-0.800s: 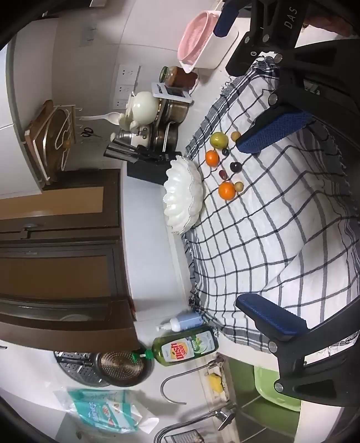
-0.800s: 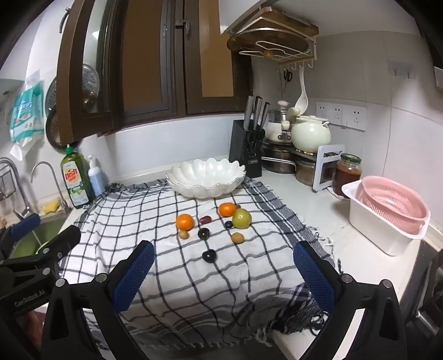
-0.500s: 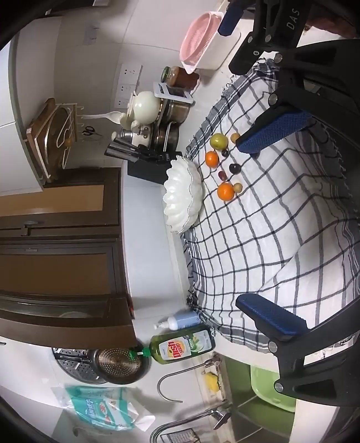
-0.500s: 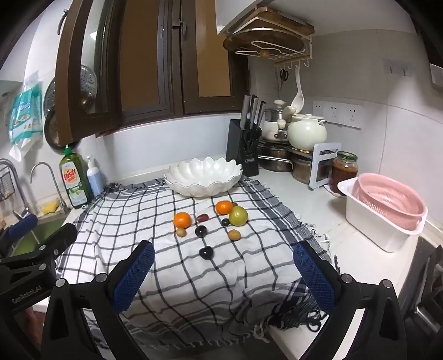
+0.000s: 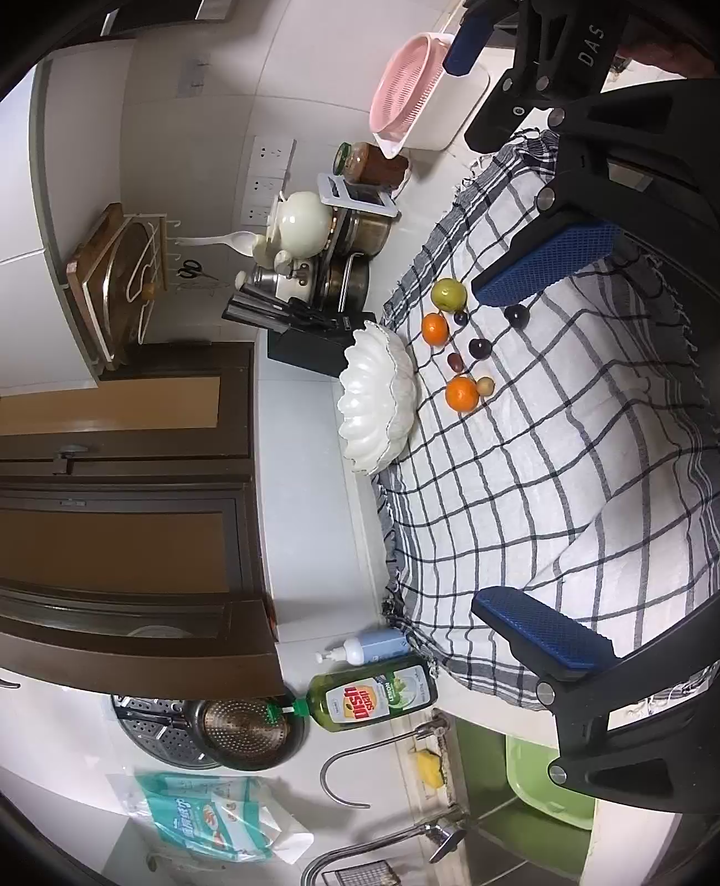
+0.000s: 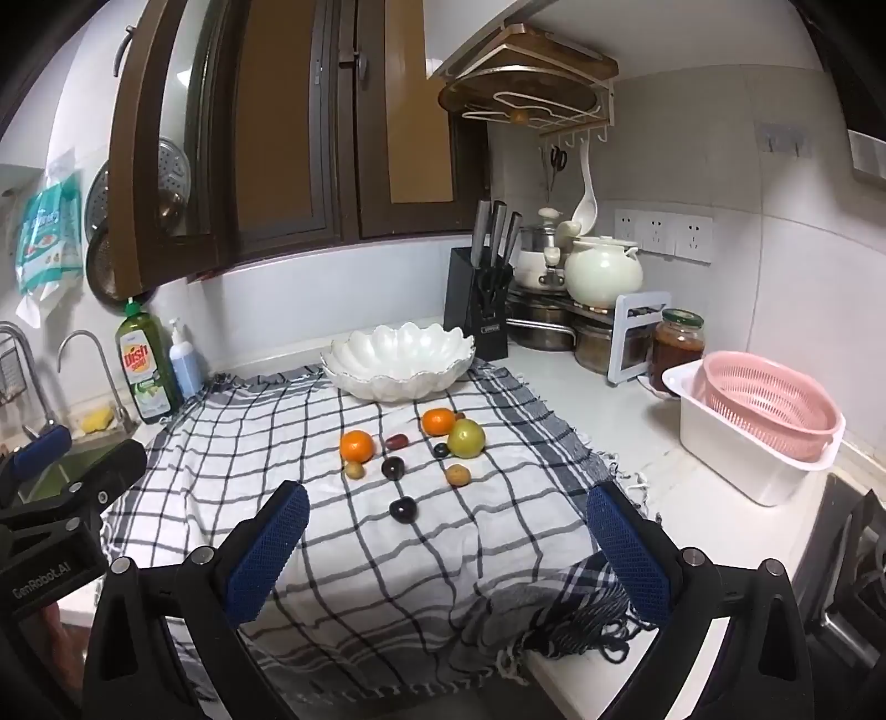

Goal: Organize fruits

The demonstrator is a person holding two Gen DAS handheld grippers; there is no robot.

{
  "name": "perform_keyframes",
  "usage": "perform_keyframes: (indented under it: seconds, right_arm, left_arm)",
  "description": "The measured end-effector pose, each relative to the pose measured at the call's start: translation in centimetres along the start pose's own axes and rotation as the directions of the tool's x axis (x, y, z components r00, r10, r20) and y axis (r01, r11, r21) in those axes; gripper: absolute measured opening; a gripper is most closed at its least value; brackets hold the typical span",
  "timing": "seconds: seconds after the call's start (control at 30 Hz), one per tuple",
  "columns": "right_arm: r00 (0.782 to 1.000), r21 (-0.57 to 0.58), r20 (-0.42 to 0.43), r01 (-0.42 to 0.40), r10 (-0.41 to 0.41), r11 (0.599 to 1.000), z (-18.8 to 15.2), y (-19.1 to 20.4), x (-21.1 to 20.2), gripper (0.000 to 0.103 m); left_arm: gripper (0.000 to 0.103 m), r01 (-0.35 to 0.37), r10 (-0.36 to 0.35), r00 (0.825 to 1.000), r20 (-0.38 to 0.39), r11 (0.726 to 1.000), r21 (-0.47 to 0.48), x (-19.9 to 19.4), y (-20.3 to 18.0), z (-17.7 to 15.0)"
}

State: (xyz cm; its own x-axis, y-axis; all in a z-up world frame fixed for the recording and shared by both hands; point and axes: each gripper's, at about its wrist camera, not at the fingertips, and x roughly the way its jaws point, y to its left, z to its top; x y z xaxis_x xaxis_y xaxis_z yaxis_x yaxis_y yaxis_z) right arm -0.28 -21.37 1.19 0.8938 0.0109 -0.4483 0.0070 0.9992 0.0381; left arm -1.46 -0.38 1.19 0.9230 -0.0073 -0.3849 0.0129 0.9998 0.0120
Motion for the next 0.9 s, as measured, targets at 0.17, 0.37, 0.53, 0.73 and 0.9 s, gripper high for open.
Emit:
perform_keyframes:
  seconds: [0.17,0.37,0.53,0.73,0.9]
  right_arm:
    - [1.0,-0.01,0.016,0.002,-0.002,1.0,0.21,0.14,-0.3,0.102]
    - [1.0,-0.008,0.022,-0.014,0.014,1.0,0.32,0.21,-0.36,0.102]
    - [1.0,-0.008,0.026,-0.013,0.013,1.0,0.34,0.26,-0.4,0.102]
    - [0.999,-0.009,0.034,-0.008,0.008,1.0,0.45,0.26,-0.5,0.102]
    - [0.999,-0.008,0.038,-0.009,0.009,1.0,0.62,0.19,-0.53,0.102]
  left_arm:
    - [0.103,0.0,0.0,1.0,0.0,1.0,-0.002,-0.04,-0.09,0.1]
    - [0.103,0.011,-0.011,1.0,0.003,1.0,-0.026,-0.28,0.17,0.42]
    - [0.103,0.014,-0.014,1.0,0.007,0.999,-0.032,-0.38,0.37,0.51]
    - [0.103,0.015,-0.015,1.0,0.009,0.999,-0.033,-0.44,0.41,0.65]
    - [0.103,0.017,-0.017,1.0,0.01,0.999,-0.032,-0.44,0.34,0.75]
